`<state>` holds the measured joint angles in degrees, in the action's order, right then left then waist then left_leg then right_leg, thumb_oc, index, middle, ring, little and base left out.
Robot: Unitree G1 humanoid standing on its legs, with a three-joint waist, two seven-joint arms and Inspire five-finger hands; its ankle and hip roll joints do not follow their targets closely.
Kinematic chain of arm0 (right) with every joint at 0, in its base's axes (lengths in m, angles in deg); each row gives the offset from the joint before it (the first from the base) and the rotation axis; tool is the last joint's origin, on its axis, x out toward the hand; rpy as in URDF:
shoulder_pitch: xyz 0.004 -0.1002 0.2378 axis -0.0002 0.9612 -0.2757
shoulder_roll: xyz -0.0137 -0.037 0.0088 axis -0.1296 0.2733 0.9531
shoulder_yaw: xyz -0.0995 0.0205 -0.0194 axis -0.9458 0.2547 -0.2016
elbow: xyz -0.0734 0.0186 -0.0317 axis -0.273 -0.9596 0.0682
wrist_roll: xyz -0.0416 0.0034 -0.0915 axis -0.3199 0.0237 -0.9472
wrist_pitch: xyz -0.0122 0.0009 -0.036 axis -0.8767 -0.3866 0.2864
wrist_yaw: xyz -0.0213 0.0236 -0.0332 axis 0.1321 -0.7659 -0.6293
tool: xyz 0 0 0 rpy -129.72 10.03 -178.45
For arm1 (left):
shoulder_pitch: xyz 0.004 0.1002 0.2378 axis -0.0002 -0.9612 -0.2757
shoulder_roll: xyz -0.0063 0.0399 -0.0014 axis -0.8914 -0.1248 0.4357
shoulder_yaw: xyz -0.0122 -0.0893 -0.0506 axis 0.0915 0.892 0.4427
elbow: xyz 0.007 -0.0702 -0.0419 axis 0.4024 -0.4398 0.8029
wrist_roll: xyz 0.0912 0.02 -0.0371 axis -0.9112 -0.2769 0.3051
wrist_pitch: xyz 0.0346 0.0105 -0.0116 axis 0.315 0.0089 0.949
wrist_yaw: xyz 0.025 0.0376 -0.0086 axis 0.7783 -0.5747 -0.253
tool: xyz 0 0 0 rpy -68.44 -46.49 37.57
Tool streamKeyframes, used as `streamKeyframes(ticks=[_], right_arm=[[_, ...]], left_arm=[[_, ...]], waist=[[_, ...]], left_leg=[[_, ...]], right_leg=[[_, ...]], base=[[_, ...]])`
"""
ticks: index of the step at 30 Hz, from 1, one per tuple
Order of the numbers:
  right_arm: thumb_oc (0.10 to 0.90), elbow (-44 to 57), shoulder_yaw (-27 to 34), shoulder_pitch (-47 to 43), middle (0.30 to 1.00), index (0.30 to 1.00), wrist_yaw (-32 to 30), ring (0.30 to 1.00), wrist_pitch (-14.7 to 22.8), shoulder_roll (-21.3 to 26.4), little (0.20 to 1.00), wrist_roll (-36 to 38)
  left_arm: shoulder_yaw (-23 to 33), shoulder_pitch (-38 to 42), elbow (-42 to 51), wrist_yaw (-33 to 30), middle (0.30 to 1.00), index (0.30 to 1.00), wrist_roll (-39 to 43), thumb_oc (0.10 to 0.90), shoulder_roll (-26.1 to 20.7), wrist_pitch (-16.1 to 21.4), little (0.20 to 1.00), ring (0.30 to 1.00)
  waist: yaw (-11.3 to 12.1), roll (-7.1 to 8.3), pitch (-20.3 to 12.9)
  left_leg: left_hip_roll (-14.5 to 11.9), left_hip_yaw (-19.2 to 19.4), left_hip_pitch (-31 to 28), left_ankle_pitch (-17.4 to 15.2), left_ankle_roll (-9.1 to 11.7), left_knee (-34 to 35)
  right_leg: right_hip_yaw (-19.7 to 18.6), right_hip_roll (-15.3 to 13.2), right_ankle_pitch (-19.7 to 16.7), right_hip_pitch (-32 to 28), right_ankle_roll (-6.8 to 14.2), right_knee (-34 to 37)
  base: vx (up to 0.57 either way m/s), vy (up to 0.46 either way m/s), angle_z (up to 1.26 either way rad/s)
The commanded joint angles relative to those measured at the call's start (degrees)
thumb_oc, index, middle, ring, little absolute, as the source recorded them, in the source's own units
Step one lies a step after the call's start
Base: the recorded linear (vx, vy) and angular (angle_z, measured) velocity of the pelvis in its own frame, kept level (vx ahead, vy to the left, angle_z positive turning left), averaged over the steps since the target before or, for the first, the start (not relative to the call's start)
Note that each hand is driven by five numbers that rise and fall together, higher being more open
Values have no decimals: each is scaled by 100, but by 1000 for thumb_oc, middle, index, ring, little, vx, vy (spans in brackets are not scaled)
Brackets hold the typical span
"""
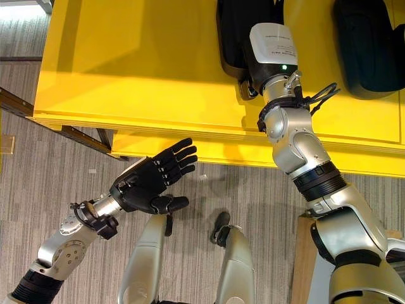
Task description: Move parts from the plastic box to the shelf.
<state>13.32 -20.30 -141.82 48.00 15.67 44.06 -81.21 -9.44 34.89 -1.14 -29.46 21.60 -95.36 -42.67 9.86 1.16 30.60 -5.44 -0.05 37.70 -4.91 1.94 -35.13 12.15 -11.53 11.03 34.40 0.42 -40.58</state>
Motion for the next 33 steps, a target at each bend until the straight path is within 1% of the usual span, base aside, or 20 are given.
streamKeyframes(ticks=[1,2,4,5,7,8,9,11,14,15,17,20,23,29,31,33], right_arm=[[645,100,-20,-1188,643,643,155,643,377,95,643,-204],[900,108,-72,-1185,1000,1000,187,1000,357,101,1000,-242],[900,118,-173,-1214,1000,1000,474,1000,447,110,1000,-238],[900,129,-181,-1209,1000,1000,500,1000,455,115,1000,-228],[900,264,-290,-1181,1000,1000,1011,1000,582,216,1000,-188],[900,455,-449,-1147,1000,1000,1339,1000,507,340,1000,-222],[900,492,-561,-1159,1000,1000,1553,1000,517,400,1000,-196],[900,513,-616,-1145,1000,1000,1605,1000,498,461,1000,-221],[900,455,-752,-1157,1000,1000,1799,1000,595,554,1000,-245],[900,425,-812,-1151,1000,1000,1850,1000,632,571,1000,-243],[900,405,-878,-1163,1000,1000,1987,1000,676,603,1000,-243],[900,438,-937,-1138,1000,1000,2240,1000,608,649,1000,-298],[900,506,-1008,-1100,1000,1000,2387,1000,655,716,1000,-346],[900,672,-1053,-917,1000,1000,2593,1000,440,868,1000,-379],[900,722,-1029,-824,1000,1000,2569,1000,391,919,1000,-436],[900,669,-1017,-784,1000,1000,2513,1000,256,898,1000,-595]], left_arm=[[-113,142,967,231,1000,1000,432,900,96,448,1000,1000],[-113,142,967,226,1000,1000,448,900,103,447,1000,1000],[-107,131,942,268,1000,1000,446,900,84,464,1000,1000],[-101,126,942,279,1000,1000,443,900,84,462,1000,1000],[-50,62,970,336,1000,1000,424,900,63,445,1000,1000],[-20,-5,988,380,1000,1000,441,900,24,456,1000,1000],[2,-35,1005,406,1000,1000,434,900,3,459,1000,1000],[14,-62,1011,417,1000,1000,435,900,-12,458,1000,1000],[48,-106,1011,476,1000,1000,445,900,-56,461,1000,1000],[49,-136,1014,495,1000,1000,444,900,-61,459,1000,1000],[84,-181,1027,543,1000,1000,473,900,-80,456,1000,1000],[110,-229,1052,572,1000,1000,469,900,-93,455,1000,1000],[145,-268,1051,621,1000,1000,479,900,-107,458,1000,1000],[215,-374,1071,690,1000,1000,488,900,-165,488,1000,1000],[246,-393,1109,677,1000,1000,490,900,-178,459,1000,1000],[261,-393,1096,705,1000,1000,475,900,-195,448,1000,1000]], waist=[[239,-116,-80],[239,-118,-80],[242,-103,-80],[242,-101,-80],[237,-71,-80],[226,-41,-80],[216,-20,-80],[208,-3,-80],[209,30,-80],[209,51,-80],[212,65,-80],[213,86,-80],[207,105,-80],[189,155,-80],[184,173,-80],[187,196,-80]], left_leg=[[36,-5,-601,-345,-179,409],[40,-6,-592,-342,-181,401],[41,2,-602,-341,-180,401],[40,2,-605,-340,-180,405],[27,6,-627,-324,-175,433],[9,17,-641,-319,-177,428],[-6,29,-658,-314,-176,434],[-14,37,-682,-312,-175,439],[-27,57,-702,-325,-176,419],[-11,43,-788,-481,-148,364],[-21,57,-792,-501,-155,334],[-24,71,-812,-538,-162,291],[-35,80,-821,-538,-161,286],[-62,107,-879,-509,-161,333],[-76,104,-902,-472,-150,394],[-93,125,-923,-475,-155,417]], right_leg=[[-171,91,288,-590,133,-79],[-173,93,291,-578,130,-94],[-176,104,279,-596,131,-69],[-177,107,278,-598,131,-65],[-182,123,266,-626,132,-24],[-182,123,253,-638,134,-14],[-192,139,245,-651,132,-1],[-195,147,240,-671,133,6],[-195,158,232,-704,133,19],[-246,165,353,-799,176,-5],[-240,166,350,-811,170,-9],[-237,166,361,-844,166,-15],[-235,170,362,-858,165,-19],[-236,189,348,-918,172,11],[-234,200,332,-942,180,55],[-231,215,329,-965,183,85]], base=[[0,0,0],[0,0,0],[0,0,0],[0,0,0],[10,-19,1],[21,-39,1],[20,-31,0],[0,0,0],[31,-13,2],[79,-24,-1],[45,-15,-3],[4,-3,-1],[0,0,0],[0,0,0],[0,0,0],[-7,-34,1]])
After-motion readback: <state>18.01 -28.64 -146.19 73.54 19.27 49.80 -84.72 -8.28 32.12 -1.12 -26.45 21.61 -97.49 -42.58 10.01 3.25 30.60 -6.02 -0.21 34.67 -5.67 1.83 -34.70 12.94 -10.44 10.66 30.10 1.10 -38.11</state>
